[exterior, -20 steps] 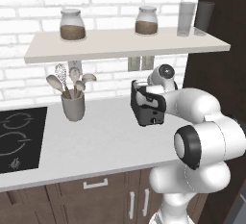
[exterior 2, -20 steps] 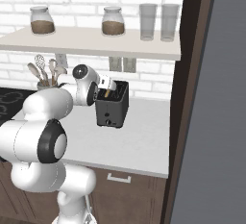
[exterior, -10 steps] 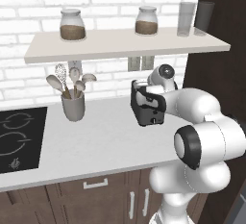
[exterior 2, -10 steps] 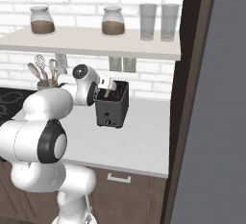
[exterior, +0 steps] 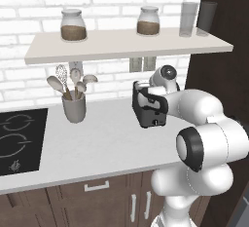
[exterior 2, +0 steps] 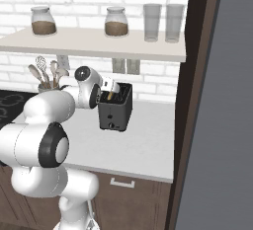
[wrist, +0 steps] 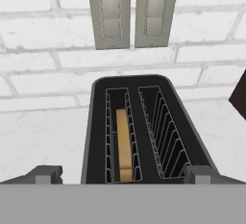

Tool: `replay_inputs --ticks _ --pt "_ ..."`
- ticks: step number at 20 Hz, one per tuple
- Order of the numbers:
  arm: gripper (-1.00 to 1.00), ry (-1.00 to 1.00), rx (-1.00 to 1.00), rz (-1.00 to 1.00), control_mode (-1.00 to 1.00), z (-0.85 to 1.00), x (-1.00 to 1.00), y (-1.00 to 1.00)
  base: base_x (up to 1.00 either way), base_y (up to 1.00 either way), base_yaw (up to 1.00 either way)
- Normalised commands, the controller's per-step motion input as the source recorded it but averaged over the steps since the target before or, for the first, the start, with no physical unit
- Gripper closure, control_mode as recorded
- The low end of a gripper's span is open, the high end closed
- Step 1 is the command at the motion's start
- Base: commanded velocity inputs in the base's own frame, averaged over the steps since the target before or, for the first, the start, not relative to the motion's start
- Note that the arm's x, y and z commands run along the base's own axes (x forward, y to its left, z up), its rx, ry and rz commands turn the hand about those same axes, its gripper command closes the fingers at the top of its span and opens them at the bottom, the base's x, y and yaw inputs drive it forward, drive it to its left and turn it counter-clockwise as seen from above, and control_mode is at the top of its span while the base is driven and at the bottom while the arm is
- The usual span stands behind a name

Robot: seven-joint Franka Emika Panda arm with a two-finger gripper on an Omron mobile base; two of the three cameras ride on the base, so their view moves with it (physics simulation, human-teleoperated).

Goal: Start the toaster. Once the lever pops up, take the bread to the plate on the dining counter.

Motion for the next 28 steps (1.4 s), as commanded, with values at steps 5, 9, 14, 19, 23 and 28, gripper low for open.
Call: replay_inputs --ticks 5,9,14,19,23,28 --pt "-1.00 0.00 0.00 0.00 -1.00 0.00 0.00 0.00 0.00 0.00 0.00" --pt "-1.00 0.00 0.00 0.00 -1.00 0.00 0.00 0.00 0.00 0.00 0.00" --pt "-1.00 0.00 0.00 0.00 -1.00 0.00 0.00 0.00 0.00 0.00 0.00" --pt "-1.00 0.00 0.00 0.00 -1.00 0.00 0.00 0.00 0.00 0.00 0.00" --pt "-1.00 0.00 0.00 0.00 -1.00 0.00 0.00 0.00 0.00 0.00 0.00" --pt "-1.00 0.00 0.00 0.00 -1.00 0.00 0.00 0.00 0.00 0.00 0.00"
